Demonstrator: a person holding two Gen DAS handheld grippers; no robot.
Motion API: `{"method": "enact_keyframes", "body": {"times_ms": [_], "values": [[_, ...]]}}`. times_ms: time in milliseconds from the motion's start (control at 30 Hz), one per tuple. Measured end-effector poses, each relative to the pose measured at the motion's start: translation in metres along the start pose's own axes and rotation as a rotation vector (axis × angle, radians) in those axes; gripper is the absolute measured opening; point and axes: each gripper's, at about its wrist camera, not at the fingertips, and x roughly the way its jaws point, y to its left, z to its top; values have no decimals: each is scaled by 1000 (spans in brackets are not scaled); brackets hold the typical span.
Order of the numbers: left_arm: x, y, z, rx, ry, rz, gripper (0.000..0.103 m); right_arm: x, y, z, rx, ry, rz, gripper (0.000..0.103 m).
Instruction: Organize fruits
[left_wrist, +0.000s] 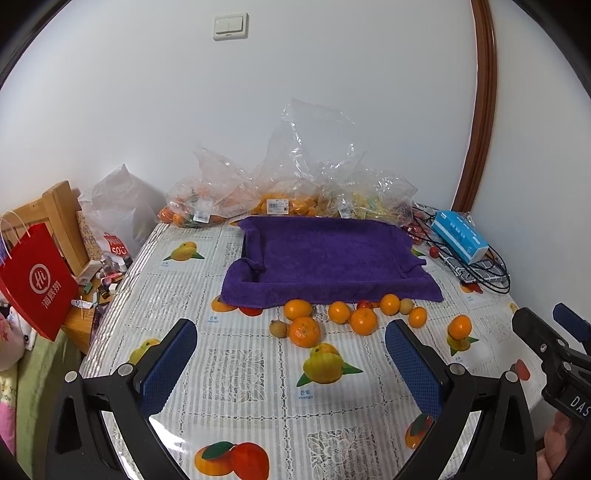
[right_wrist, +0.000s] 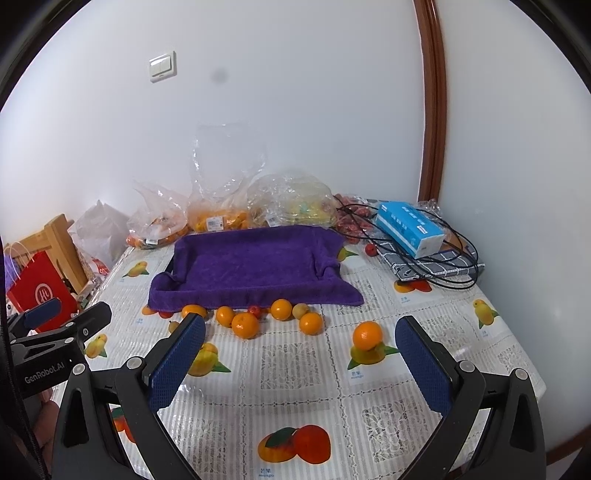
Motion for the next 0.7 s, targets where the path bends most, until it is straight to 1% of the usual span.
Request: {"method": "enact_keyframes", "body": {"times_ms": [333, 467, 700], "values": [[-1, -1, -1, -2, -8, 0, 103, 1, -1, -1, 12, 7, 7, 102], [2, -2, -3, 2, 7, -8, 103, 3, -2, -1, 19, 11, 3, 102], [-1, 0, -3, 8, 4, -4, 103, 4, -2, -2, 26, 16, 11, 102]]}}
